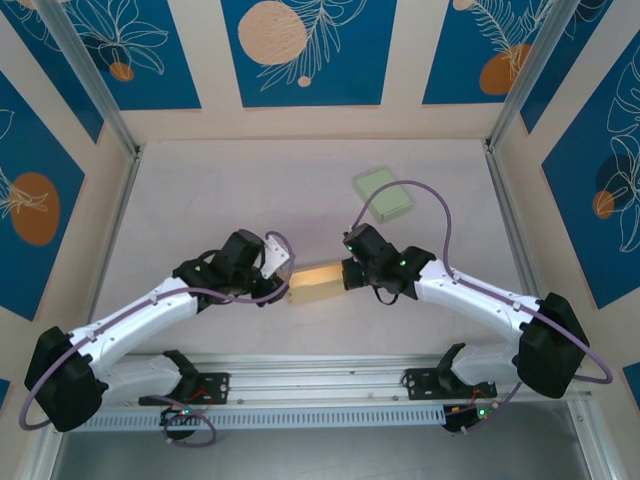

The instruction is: Fold the paper box

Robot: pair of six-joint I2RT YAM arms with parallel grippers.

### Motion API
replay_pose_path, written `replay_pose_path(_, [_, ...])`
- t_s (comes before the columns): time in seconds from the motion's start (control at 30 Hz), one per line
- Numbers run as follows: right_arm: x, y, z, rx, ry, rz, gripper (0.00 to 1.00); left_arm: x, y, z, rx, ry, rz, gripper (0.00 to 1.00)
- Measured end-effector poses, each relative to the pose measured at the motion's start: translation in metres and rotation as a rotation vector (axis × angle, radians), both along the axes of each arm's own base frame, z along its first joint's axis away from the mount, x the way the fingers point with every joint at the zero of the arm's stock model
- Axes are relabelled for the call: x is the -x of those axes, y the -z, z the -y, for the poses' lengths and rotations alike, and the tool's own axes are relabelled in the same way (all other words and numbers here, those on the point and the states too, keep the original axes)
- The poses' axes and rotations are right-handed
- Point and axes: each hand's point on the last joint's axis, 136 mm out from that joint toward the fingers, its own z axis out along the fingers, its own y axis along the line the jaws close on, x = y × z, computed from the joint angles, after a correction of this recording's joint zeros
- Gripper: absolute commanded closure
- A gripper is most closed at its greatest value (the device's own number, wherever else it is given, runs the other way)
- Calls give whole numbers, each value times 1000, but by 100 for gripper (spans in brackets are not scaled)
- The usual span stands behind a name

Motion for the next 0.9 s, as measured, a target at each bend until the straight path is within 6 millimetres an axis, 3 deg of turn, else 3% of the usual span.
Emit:
replay_pose_path(0.2, [-2, 0, -2, 2, 0, -1, 98, -5, -2, -1, 7, -59, -6, 93])
replay_pose_path(0.47, [-5, 2, -1, 17, 9, 4, 99, -14, -9, 7, 47, -144, -68, 100])
replay_pose_path(0.9, [-14, 3, -11, 54, 5, 13, 99, -16, -8, 1, 85, -236, -139, 100])
